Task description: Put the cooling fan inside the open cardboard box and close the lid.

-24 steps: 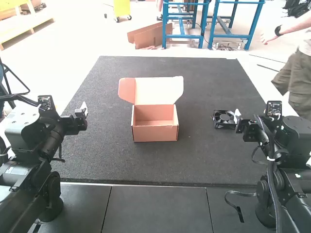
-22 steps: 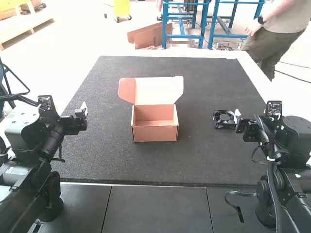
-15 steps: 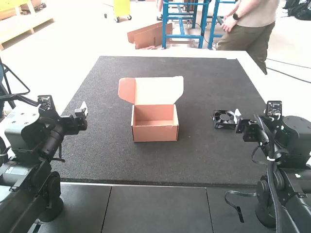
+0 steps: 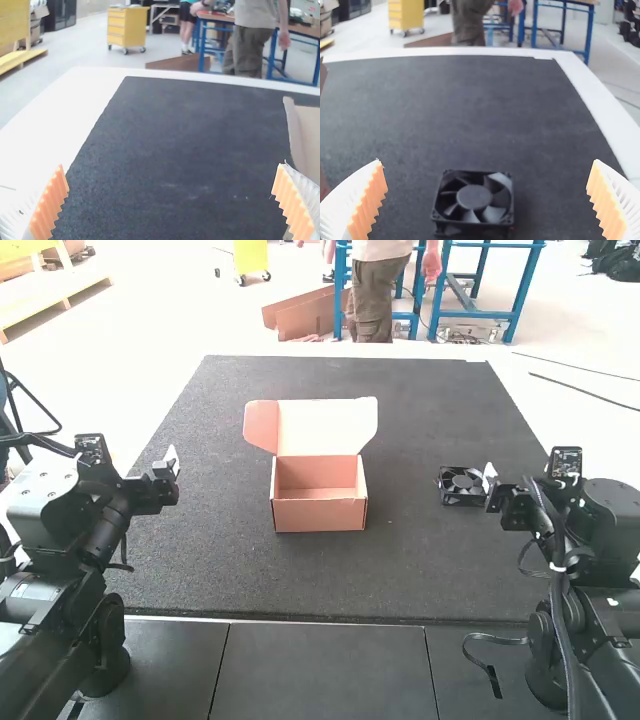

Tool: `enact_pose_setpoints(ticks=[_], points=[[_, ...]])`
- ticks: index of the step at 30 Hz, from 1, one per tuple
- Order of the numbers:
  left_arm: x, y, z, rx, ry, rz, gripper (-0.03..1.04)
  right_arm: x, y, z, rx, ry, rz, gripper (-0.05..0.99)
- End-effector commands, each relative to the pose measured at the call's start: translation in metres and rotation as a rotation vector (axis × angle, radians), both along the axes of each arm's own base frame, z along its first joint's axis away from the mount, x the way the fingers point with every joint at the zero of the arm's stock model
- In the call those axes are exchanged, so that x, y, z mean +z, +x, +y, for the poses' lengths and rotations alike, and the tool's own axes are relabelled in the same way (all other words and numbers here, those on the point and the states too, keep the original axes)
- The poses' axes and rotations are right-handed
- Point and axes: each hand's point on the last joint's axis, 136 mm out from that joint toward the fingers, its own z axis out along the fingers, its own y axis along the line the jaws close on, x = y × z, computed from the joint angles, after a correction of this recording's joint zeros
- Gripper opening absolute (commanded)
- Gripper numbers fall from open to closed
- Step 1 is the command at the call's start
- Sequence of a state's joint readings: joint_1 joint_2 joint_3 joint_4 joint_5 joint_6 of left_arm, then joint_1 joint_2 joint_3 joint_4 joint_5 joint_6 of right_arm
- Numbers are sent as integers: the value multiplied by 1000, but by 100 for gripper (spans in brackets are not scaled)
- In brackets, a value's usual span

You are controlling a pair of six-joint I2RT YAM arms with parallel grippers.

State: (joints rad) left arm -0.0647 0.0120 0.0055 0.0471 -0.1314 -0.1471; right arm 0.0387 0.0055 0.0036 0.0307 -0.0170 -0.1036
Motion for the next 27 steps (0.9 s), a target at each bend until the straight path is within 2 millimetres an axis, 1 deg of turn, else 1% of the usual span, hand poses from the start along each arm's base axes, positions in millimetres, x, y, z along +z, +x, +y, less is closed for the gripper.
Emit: enact_pose_setpoints(ticks=[1,4,7,10,14,17,21,24,27], points=[[13,-1,1,4,-5,-61,97,18,0,-7,-44,18,-75,91],[38,-5,0,-2,-5,-160,97,49,-2,-10,-57,26,-199,91],[57,-10,0,-3,6,-214,97,69,-6,-12,-61,28,-242,92],[74,-15,-1,-6,9,-246,97,85,-9,-9,-44,27,-266,91],[84,-14,-4,-24,13,-222,97,99,-4,-10,-50,26,-244,91],[91,-10,-4,-20,14,-188,97,109,5,-13,-67,25,-202,92],[106,-4,1,7,12,-171,97,129,22,-16,-92,25,-149,91],[113,1,2,12,16,-120,97,130,36,-17,-98,76,-18,91],[125,5,2,12,19,-71,97,134,45,-15,-105,148,104,92]])
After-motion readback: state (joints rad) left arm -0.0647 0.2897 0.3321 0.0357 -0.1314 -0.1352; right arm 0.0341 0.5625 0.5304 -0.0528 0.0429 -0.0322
